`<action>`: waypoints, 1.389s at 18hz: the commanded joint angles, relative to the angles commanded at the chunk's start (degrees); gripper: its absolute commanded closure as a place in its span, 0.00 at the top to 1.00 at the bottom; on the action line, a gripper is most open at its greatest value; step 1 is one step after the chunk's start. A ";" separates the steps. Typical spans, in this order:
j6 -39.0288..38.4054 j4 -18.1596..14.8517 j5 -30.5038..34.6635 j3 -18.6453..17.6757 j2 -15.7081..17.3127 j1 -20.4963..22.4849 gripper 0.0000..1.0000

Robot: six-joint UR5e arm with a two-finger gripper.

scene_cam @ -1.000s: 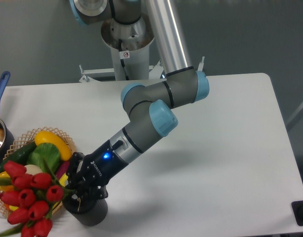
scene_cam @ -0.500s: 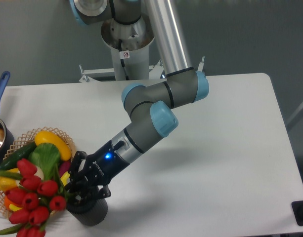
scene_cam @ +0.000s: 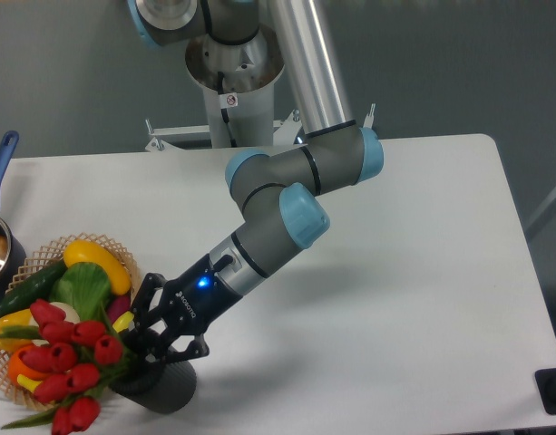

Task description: Insert the flowers into the vase

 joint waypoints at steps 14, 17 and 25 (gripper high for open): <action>1.06 -0.09 -2.02 -4.48 7.02 7.20 1.00; 0.89 -0.35 -1.93 -5.27 9.13 10.10 1.00; 0.80 -0.44 -1.76 -7.65 11.07 19.86 1.00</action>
